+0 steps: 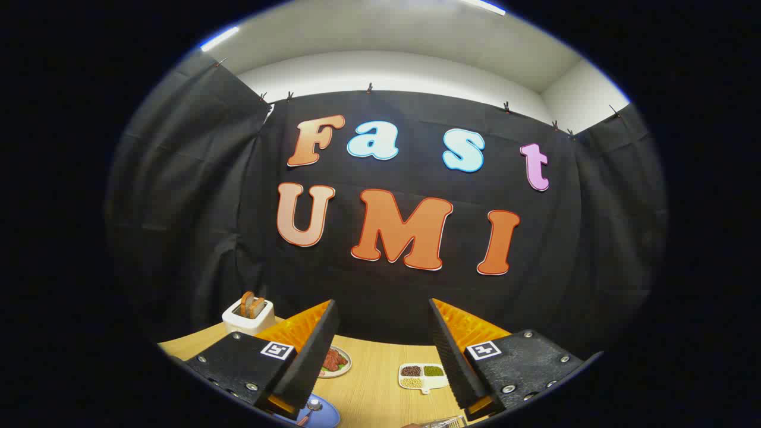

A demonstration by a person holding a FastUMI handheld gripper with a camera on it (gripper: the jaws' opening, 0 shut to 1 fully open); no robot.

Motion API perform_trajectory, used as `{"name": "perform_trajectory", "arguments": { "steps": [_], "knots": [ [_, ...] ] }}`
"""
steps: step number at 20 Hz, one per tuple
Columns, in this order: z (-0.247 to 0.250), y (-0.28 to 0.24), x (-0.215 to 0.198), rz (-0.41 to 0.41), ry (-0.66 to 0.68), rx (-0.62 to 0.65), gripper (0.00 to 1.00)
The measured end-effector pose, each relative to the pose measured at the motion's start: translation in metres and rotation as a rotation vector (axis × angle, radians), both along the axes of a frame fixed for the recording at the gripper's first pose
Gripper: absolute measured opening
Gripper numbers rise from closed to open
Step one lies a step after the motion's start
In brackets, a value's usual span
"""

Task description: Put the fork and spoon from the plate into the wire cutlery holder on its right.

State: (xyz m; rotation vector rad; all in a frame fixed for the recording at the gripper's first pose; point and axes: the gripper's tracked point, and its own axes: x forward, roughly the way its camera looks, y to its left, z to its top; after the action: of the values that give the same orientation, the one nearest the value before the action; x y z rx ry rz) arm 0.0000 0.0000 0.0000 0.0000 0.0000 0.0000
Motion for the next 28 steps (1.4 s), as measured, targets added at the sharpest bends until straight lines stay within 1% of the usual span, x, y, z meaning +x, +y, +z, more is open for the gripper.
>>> {"name": "perform_trajectory", "arguments": {
  "steps": [4, 5, 6, 8, 12, 16, 19, 22, 28],
  "knots": [
    [0.007, 0.001, 0.003, 0.02, -0.001, 0.024, 0.9],
    [0.007, -0.001, 0.004, 0.016, 0.002, 0.041, 0.95],
    [0.006, -0.002, 0.001, 0.015, 0.007, 0.056, 0.98],
    [0.006, -0.005, -0.003, 0.008, 0.016, 0.065, 0.98],
    [0.012, -0.021, -0.011, -0.042, -0.003, 0.044, 0.99],
    [0.003, -0.017, -0.02, -0.047, 0.034, 0.053, 0.98],
    [-0.025, 0.005, -0.023, -0.013, 0.14, 0.061, 0.98],
    [-0.065, 0.036, -0.025, 0.039, 0.279, 0.066, 0.98],
    [-0.16, 0.101, -0.032, 0.154, 0.646, 0.114, 0.96]
  ]
}}
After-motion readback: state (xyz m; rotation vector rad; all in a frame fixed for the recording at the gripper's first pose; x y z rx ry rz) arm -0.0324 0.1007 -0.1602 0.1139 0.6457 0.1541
